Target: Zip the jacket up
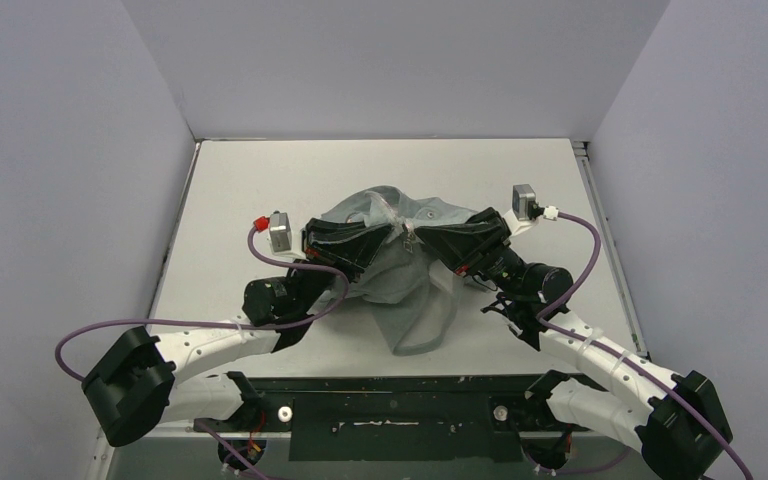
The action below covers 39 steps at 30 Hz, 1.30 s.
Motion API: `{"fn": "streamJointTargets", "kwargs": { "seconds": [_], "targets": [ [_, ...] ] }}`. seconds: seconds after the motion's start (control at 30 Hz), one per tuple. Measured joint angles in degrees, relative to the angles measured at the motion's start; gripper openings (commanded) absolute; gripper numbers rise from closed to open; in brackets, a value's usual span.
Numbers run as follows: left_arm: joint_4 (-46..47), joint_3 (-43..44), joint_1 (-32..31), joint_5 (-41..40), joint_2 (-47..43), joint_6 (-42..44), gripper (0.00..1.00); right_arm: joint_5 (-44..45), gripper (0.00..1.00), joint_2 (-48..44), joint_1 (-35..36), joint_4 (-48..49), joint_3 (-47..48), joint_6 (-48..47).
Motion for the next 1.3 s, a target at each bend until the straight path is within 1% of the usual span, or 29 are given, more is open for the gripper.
{"fn": "streamJointTargets", "kwargs": {
  "seconds": [0.57, 1.3],
  "targets": [
    [-0.02, 0.9, -0.26, 1.95, 0.0, -0.04, 0.0, -0.11, 0.0, 0.52, 0.0, 0.76, 0.31, 0.55],
    [0.0, 1.2, -1.03, 2.12, 0.55, 0.13, 0.0, -0.83, 0.0, 1.18, 0.0, 2.54, 0.87, 2.91]
  ]
}}
